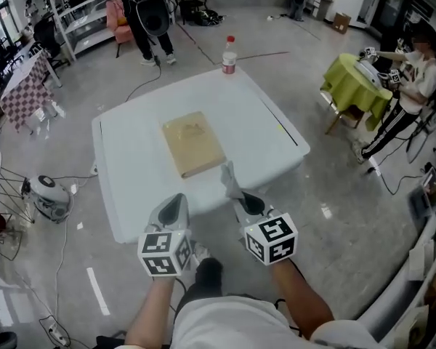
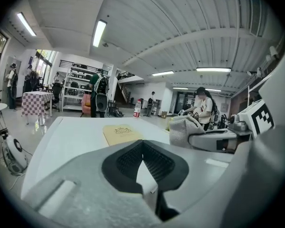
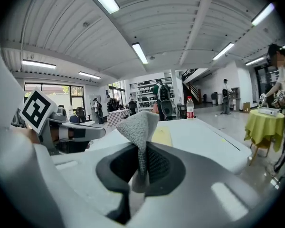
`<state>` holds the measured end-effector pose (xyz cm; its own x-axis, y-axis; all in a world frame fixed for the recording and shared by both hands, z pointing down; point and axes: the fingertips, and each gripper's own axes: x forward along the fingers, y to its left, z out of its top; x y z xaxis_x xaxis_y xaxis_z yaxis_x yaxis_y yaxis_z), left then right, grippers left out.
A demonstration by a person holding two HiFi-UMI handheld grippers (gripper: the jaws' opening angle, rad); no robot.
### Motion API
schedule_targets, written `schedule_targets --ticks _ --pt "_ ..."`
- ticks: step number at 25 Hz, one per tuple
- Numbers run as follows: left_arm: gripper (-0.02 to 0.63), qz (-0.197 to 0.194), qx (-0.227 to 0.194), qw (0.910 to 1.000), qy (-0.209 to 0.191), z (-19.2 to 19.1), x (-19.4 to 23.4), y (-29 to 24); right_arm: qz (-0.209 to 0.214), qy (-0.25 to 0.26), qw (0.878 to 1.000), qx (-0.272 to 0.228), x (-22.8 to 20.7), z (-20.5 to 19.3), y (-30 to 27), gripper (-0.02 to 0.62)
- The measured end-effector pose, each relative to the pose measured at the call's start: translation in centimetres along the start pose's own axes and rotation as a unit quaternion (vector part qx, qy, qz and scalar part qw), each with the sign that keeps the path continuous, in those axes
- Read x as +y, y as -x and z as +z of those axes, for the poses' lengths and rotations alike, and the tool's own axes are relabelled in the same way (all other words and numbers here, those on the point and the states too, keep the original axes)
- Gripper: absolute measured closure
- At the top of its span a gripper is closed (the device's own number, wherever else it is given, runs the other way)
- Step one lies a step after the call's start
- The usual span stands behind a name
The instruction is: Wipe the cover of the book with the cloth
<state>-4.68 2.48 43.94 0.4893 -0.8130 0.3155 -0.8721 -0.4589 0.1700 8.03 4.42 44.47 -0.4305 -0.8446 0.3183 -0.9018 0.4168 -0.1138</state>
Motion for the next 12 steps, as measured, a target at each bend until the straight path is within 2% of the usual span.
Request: schedule_targets --ticks 8,12 --pt "0.6 0.006 0.017 0.9996 0.021 2.3 6.5 -8.0 0.019 0.039 0.999 0.033 -3.3 3.8 -10.9 0.578" --pt "0.599 0.007 0.024 0.9992 0.03 3.3 8.9 -11.4 0.027 0.102 0.993 0.056 -5.4 5.7 -16.0 0.578"
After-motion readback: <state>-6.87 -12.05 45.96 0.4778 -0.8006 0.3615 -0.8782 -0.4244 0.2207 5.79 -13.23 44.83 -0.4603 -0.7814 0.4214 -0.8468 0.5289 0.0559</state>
